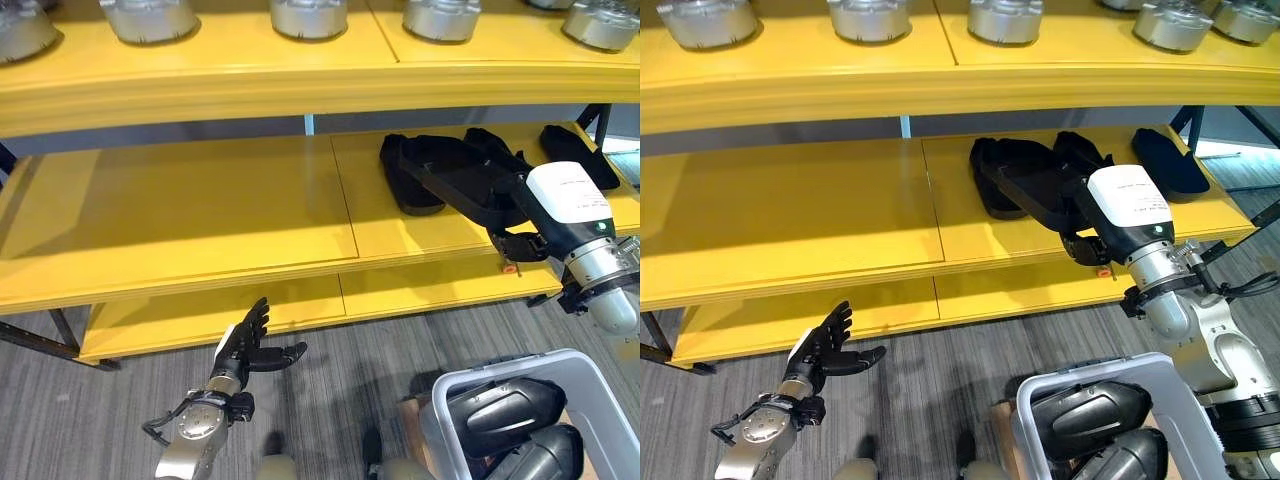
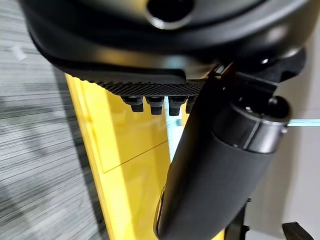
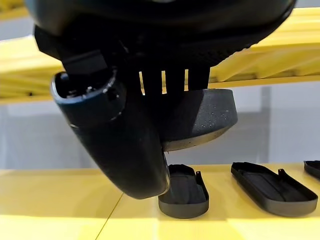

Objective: Move parts from the plastic box to the shelf.

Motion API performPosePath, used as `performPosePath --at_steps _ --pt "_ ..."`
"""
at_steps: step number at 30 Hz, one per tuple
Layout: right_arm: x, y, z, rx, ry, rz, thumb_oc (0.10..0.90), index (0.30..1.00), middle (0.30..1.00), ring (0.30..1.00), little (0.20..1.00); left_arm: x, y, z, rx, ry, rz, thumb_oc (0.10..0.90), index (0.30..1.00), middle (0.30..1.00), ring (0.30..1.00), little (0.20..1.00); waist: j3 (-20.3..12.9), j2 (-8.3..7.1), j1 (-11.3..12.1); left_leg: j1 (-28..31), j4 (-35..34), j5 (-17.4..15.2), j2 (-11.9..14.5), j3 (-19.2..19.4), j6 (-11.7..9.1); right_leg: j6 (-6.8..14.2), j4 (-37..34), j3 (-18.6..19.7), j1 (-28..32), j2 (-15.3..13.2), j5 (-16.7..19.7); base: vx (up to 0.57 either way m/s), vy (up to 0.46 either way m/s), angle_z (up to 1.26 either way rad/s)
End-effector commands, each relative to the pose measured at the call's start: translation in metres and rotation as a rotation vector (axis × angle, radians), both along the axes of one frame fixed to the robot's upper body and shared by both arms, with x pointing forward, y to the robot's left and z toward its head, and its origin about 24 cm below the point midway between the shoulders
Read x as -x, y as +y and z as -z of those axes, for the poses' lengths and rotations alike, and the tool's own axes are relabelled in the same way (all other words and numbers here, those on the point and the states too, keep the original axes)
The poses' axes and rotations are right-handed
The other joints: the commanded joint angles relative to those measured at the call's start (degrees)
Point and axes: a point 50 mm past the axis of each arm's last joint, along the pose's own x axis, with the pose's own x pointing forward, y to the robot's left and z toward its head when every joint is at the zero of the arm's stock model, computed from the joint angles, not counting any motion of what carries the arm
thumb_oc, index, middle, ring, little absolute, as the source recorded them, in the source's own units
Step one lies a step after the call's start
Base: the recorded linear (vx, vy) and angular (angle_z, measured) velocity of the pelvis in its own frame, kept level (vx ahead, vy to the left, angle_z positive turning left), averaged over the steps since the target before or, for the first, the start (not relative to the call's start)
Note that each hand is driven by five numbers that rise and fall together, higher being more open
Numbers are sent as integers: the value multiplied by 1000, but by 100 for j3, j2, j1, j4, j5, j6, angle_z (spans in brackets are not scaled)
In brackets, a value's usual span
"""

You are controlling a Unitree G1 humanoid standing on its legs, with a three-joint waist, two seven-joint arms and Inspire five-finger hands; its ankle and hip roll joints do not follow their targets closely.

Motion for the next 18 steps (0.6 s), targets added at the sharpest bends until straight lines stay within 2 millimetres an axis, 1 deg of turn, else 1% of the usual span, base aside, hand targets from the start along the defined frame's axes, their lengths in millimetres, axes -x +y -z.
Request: performPosePath --at_steps 1,2,3,4,6,7,8,9,12,15,16,17,18 --pt "5 14 -71 26 -312 -84 400 300 300 300 300 -13 -2 -39 22 -217 21 900 1000 1000 1000 1000 -789 60 142 337 -769 739 195 107 -482 367 635 129 60 -18 -711 122 149 -16" --pt "5 14 -71 26 -312 -79 400 300 300 300 300 -13 -2 -39 23 -218 29 900 1000 1000 1000 1000 -835 75 156 383 -770 683 166 126 -476 381 606 97 113 -66 -708 143 155 0" --pt "3 15 -70 11 -317 -80 400 300 300 300 300 -14 -3 -41 13 -223 47 900 1000 1000 1000 1000 -861 51 201 396 -597 526 51 163 -432 439 544 53 269 -214 -665 142 160 9" --pt "3 15 -70 11 -318 -80 400 300 300 300 300 -14 -3 -41 12 -223 47 900 1000 1000 1000 1000 -850 39 198 392 -564 504 35 160 -424 447 531 52 288 -229 -662 136 157 22" --pt "1 18 -70 8 -324 -80 400 300 300 300 300 -15 -2 -43 2 -228 54 900 1000 1000 1000 1000 -849 -13 245 371 -403 328 -82 189 -374 511 447 7 447 -388 -620 112 160 18" --pt "-1 22 -70 -3 -328 -90 400 300 300 300 300 -16 -2 -43 -5 -229 60 900 1000 1000 1000 1000 -832 -56 293 338 -202 131 -217 220 -312 583 394 -11 561 -557 -573 127 224 16" --pt "-3 23 -69 -8 -327 -93 400 300 300 300 300 -17 -2 -45 -7 -235 61 900 1000 1000 1000 1000 -828 -84 314 309 -71 29 -289 235 -279 622 370 -18 600 -641 -554 89 172 10" --pt "-3 23 -69 -8 -327 -93 400 300 300 300 300 -17 -1 -45 -8 -235 60 900 1000 1000 1000 1000 -824 -93 310 296 -37 9 -302 235 -271 630 364 -18 606 -654 -554 53 118 8" --pt "-9 28 -67 -32 -316 -103 400 300 300 300 300 -20 -2 -48 -18 -249 68 900 1000 1000 1000 1000 -793 -153 370 121 349 -231 -500 258 -209 722 353 -49 638 -840 -503 45 128 5" --pt "-20 38 -71 -43 -316 -120 400 300 300 300 300 -24 0 -53 -30 -266 73 900 1000 1000 1000 1000 -805 -234 498 -46 621 -405 -670 245 -137 789 348 -53 629 -996 -441 52 109 7" --pt "-20 39 -71 -43 -317 -121 400 300 300 300 300 -24 0 -53 -29 -267 71 900 1000 1000 1000 1000 -805 -234 489 -56 633 -411 -673 245 -135 791 349 -52 624 -999 -442 37 63 0" --pt "-26 43 -73 -40 -317 -125 400 300 300 300 300 -25 0 -54 -23 -271 72 900 1000 1000 1000 1000 -797 -275 570 -137 748 -477 -710 231 -109 805 364 -73 620 -1034 -450 0 0 0" --pt "-27 44 -73 -40 -318 -128 400 300 300 300 300 -25 0 -54 -22 -271 69 900 1000 1000 1000 1000 -799 -271 554 -152 766 -486 -713 229 -106 807 368 -74 612 -1036 -453 30 41 -2"
